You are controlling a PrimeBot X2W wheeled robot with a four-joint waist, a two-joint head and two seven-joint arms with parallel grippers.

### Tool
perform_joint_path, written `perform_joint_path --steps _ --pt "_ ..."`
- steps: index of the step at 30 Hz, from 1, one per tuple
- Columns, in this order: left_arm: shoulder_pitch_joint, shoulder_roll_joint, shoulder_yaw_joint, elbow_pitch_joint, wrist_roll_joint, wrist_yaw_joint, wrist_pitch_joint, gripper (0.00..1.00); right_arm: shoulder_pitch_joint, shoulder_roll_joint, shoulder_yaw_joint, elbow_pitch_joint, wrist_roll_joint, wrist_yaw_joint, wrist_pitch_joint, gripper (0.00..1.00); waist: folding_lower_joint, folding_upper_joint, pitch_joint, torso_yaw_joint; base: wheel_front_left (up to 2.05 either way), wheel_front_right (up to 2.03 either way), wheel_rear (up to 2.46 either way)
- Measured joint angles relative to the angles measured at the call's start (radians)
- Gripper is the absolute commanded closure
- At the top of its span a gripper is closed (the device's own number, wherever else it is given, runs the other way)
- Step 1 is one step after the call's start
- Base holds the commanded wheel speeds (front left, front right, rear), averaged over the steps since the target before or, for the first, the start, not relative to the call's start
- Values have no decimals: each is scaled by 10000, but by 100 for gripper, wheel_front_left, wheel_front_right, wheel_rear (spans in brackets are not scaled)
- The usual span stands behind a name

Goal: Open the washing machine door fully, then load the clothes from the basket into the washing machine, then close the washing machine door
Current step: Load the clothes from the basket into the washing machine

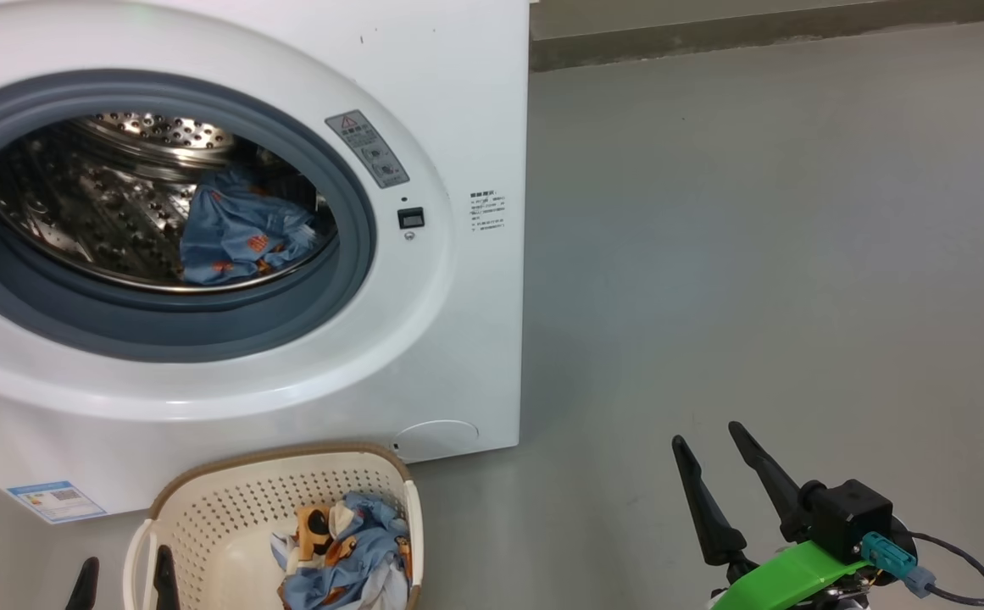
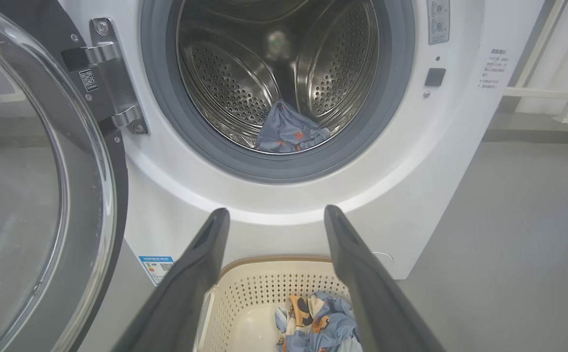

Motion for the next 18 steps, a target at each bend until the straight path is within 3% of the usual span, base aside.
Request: perform_joint_path --steps 18 --pt "-1 -6 8 50 -33 0 0 0 1 0 4 25 2 0 0 0 0 0 112 67 0 0 0"
